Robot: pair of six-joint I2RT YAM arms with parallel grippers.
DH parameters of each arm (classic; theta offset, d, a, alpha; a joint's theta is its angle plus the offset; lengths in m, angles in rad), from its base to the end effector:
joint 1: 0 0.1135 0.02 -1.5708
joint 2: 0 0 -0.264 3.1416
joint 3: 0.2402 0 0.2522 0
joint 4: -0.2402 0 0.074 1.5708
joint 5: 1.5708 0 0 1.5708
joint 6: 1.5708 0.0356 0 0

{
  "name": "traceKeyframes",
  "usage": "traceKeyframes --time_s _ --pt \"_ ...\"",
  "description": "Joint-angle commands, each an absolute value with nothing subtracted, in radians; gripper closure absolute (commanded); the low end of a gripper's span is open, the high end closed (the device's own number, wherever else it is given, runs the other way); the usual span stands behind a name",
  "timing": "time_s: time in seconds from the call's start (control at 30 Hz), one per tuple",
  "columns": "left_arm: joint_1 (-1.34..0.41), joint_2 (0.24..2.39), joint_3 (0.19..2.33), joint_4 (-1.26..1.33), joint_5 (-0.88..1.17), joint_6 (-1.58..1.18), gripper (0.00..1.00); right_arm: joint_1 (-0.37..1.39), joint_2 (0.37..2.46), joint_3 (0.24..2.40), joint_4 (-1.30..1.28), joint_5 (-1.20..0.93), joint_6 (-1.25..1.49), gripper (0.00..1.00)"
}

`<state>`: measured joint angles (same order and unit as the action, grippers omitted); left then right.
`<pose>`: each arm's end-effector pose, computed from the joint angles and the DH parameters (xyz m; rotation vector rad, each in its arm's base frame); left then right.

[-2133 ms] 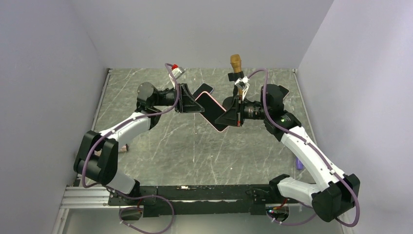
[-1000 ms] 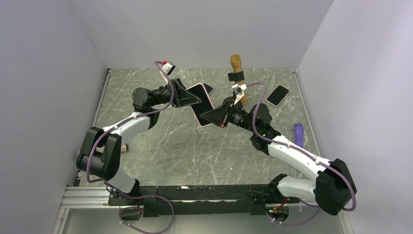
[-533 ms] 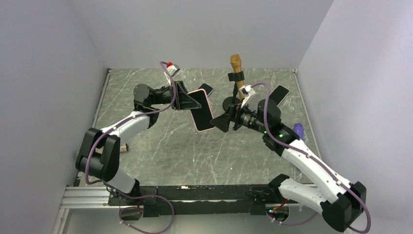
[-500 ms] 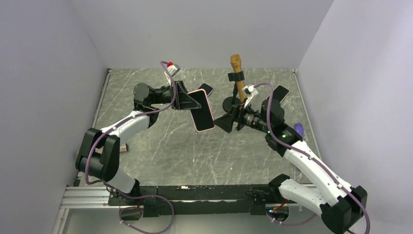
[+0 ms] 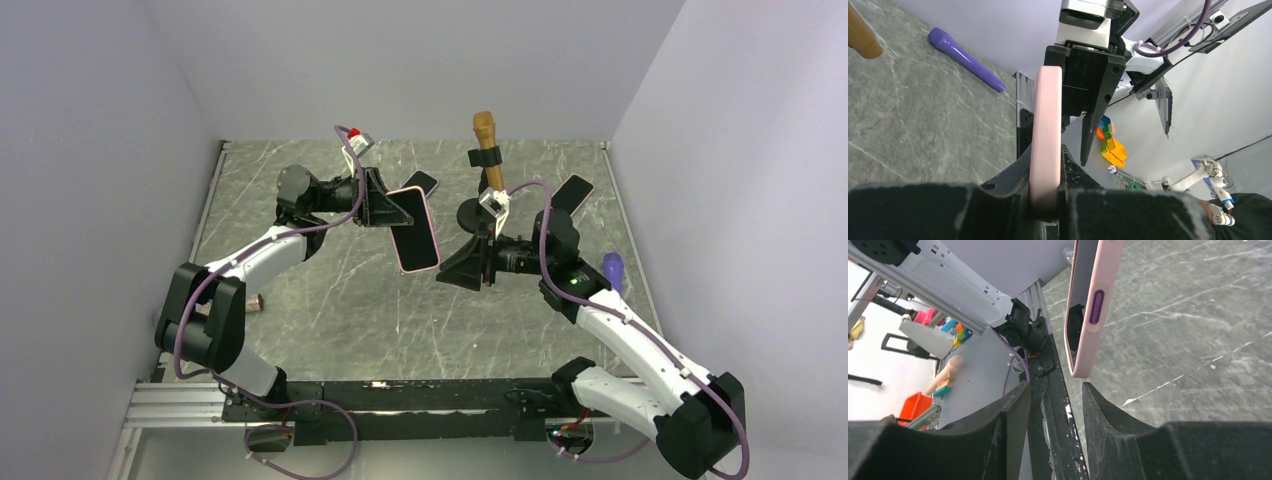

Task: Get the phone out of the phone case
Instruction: Remove the phone case from the phone.

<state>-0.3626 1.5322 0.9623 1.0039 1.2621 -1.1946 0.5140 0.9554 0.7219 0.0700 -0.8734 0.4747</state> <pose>0.2922 -0.1471 0.3313 0.7557 1.6199 -1.9055 0.1741 0.1296 0.3150 -0.7392 1.7643 1.4468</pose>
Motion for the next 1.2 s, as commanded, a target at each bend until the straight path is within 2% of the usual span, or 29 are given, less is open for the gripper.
traceKeyframes --time_s 0.0,0.2,0.37,0.47,0.53,0.63,0.67,0.7,0.83,1.0,1.17 --pt "-0.37 1.52 1.011 1.13 1.274 -1.268 1.0 0.516 0.986 0.753 0.175 -0.934 0.469 0.54" --pt "-0.375 1.549 1.014 1.282 1.28 -1.386 1.0 0.518 1.007 0.781 0.15 -0.918 0.437 0.55" --pt "-0.388 1.531 1.012 1.244 1.281 -1.354 1.0 0.518 1.02 0.78 0.208 -0.943 0.465 0.57" --pt "-0.398 1.52 1.015 1.206 1.286 -1.321 1.0 0.518 1.029 0.775 0.238 -0.972 0.469 0.62" --pt "-0.399 1.519 1.015 1.201 1.288 -1.319 1.0 0.518 1.033 0.771 0.241 -1.01 0.45 0.67" --pt "-0.4 1.52 1.024 1.167 1.298 -1.322 1.0 0.517 1.016 0.746 0.286 -1.071 0.421 0.87" --pt "-0.399 1.519 1.027 1.158 1.299 -1.331 1.0 0.52 1.002 0.733 0.304 -1.084 0.41 0.97" --pt "-0.401 1.519 1.031 1.162 1.3 -1.35 1.0 0.52 0.988 0.72 0.319 -1.09 0.4 1.0" --pt "-0.412 1.521 1.041 1.164 1.307 -1.429 1.0 0.535 0.955 0.704 0.354 -1.132 0.367 1.0" --pt "-0.412 1.458 0.987 1.303 1.249 -1.655 1.0 0.605 0.969 0.732 0.374 -1.209 0.331 1.0" --pt "-0.438 1.321 0.901 1.108 1.18 -1.624 1.0 0.718 1.018 0.788 0.409 -1.231 0.283 1.0"
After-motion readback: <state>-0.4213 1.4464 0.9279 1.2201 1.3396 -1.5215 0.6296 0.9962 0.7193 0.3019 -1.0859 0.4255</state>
